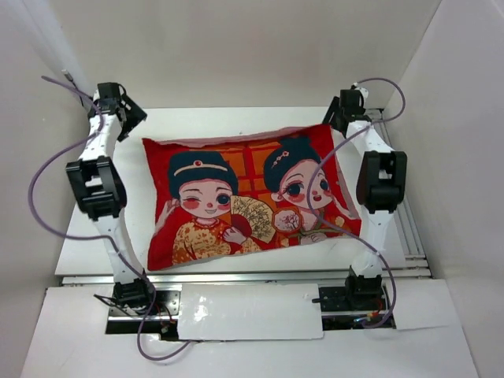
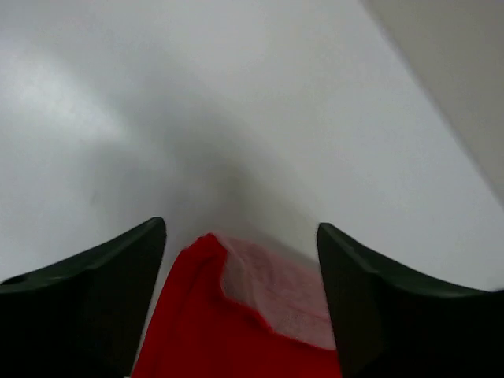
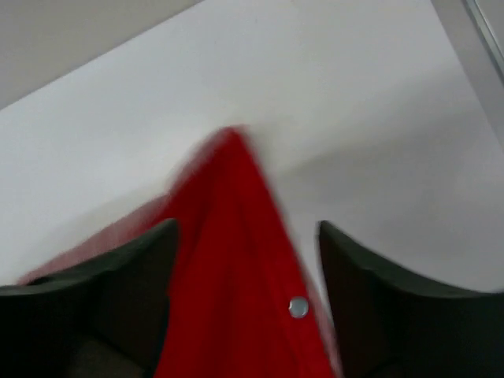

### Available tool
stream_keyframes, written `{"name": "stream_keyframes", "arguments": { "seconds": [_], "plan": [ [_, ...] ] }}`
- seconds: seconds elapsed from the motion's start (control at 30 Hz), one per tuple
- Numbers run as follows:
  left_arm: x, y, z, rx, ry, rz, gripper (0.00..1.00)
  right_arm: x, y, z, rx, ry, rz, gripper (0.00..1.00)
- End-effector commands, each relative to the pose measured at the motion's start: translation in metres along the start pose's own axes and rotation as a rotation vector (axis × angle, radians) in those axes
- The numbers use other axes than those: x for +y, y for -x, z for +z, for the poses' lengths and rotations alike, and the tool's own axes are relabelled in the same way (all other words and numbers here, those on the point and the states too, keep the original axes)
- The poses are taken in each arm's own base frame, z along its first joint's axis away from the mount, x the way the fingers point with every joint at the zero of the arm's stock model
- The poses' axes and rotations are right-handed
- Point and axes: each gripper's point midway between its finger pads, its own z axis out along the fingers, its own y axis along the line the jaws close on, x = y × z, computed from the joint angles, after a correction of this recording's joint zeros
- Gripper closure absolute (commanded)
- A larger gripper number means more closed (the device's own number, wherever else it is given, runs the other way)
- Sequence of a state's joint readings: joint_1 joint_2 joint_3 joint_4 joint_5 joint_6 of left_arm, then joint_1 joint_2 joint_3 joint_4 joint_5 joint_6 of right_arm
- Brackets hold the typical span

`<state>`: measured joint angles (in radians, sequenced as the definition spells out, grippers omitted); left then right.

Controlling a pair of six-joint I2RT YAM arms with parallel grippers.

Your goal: Put the pillow into the pillowcase

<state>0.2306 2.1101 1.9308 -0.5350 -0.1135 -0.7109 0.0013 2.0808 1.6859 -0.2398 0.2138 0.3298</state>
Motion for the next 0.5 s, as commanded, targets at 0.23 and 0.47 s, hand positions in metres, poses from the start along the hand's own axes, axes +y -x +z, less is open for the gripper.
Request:
{"name": "stream_keyframes", "arguments": {
  "seconds": [0.23,0.47],
  "plan": [
    [-0.030,0.045,-0.027,-0.093,-0.081,0.001,0.01,0.027,0.098,-0.012,-0.163,0.101,0.048,0.00],
    [-0.009,0.020,-0.085,-0.067,-0.013,0.042,0.01,0.004,0.078,-0.096,-0.131,0.100,0.030,0.00]
  ]
}}
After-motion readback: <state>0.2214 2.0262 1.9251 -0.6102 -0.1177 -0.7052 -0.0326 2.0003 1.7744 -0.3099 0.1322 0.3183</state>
